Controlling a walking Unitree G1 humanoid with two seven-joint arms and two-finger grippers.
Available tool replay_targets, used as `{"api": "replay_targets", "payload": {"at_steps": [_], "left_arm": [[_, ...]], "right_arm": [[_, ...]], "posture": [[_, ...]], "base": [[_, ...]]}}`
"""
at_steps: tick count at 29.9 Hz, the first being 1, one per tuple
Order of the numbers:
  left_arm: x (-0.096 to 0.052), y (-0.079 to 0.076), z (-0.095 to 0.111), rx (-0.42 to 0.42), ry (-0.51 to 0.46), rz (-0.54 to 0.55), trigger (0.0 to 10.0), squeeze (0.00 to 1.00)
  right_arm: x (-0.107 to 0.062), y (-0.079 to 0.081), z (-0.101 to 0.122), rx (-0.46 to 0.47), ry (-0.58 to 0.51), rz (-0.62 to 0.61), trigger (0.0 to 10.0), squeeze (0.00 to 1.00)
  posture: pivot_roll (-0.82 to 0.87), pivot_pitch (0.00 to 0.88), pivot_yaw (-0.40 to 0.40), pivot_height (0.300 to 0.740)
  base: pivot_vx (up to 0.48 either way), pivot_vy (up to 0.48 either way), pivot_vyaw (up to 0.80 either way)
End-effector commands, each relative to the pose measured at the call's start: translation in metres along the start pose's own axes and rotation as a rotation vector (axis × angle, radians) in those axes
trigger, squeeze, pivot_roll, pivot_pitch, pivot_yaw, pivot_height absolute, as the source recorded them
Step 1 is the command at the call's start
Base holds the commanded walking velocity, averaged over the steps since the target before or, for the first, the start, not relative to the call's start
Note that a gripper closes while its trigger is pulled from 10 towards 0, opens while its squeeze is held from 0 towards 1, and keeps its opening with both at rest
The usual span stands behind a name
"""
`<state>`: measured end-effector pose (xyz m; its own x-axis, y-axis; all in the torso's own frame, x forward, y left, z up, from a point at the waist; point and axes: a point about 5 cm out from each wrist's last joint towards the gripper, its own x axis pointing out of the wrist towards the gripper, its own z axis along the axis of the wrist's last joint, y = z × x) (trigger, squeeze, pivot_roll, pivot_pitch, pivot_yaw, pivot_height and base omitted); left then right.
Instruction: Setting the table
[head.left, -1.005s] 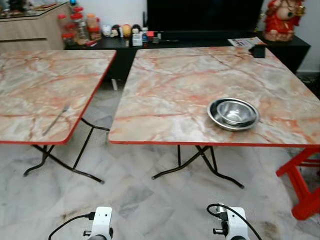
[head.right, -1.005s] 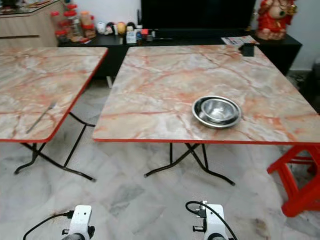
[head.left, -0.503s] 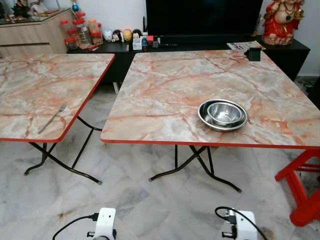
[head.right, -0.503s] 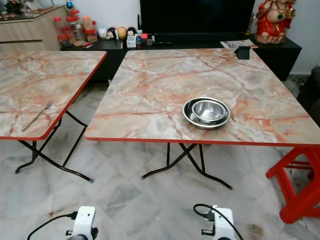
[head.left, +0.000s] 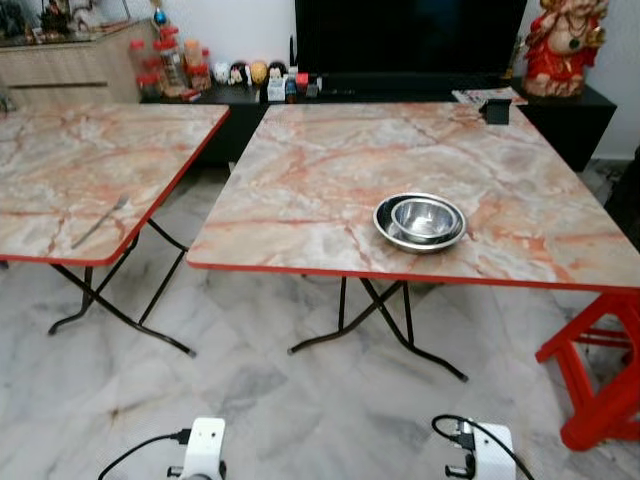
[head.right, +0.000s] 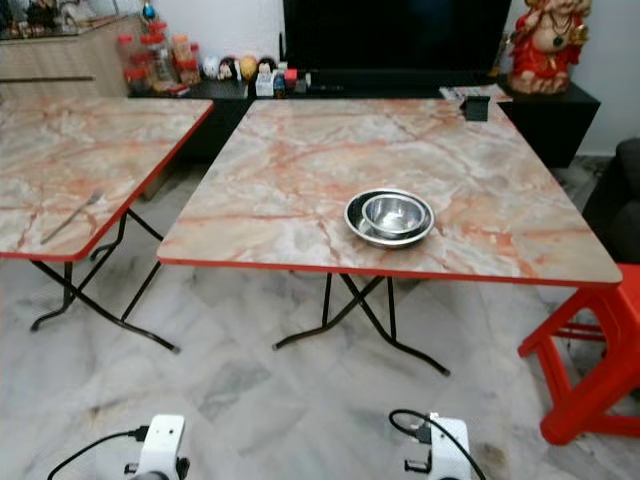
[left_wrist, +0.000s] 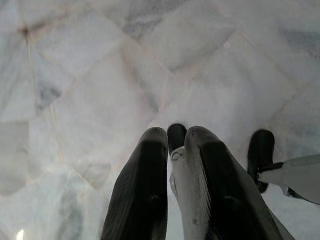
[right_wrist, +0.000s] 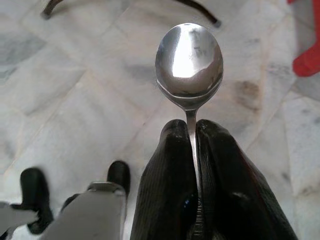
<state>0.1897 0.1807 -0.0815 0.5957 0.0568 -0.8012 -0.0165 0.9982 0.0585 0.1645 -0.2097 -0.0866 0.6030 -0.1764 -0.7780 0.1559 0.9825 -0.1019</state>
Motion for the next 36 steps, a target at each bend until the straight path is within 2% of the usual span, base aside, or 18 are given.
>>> {"api": "replay_targets", "payload": {"at_steps": [1,10,15,36], "left_arm": [[0.0000,0.0073,0.0026,-0.018,-0.013,0.019,10.0,0.00],[-0.0003,0.0097,0.0010,-0.013,-0.004,0.029,10.0,0.00],[-0.0003,0.0093,0.0008,-0.015,-0.003,0.030,10.0,0.00],[0.0001,0.0076,0.0018,-0.013,-0.002,0.023,10.0,0.00]], "right_arm": [[0.0010,0.0038,0.0039,0.003,-0.009,0.014,10.0,0.00],[0.0014,0.0076,0.0060,0.013,-0.016,0.023,10.0,0.00],[0.0020,0.0072,0.0067,0.012,-0.006,0.026,10.0,0.00],[0.0017,0.0092,0.0057,0.009,-0.004,0.029,10.0,0.00]], "posture": [[-0.09,0.000,0.004,0.740],[-0.09,0.000,0.004,0.740],[-0.09,0.000,0.004,0.740],[-0.09,0.000,0.005,0.740]], "base": [[0.000,0.000,0.00],[0.000,0.000,0.00],[0.260,0.000,-0.49],[0.280,0.000,0.00]]}}
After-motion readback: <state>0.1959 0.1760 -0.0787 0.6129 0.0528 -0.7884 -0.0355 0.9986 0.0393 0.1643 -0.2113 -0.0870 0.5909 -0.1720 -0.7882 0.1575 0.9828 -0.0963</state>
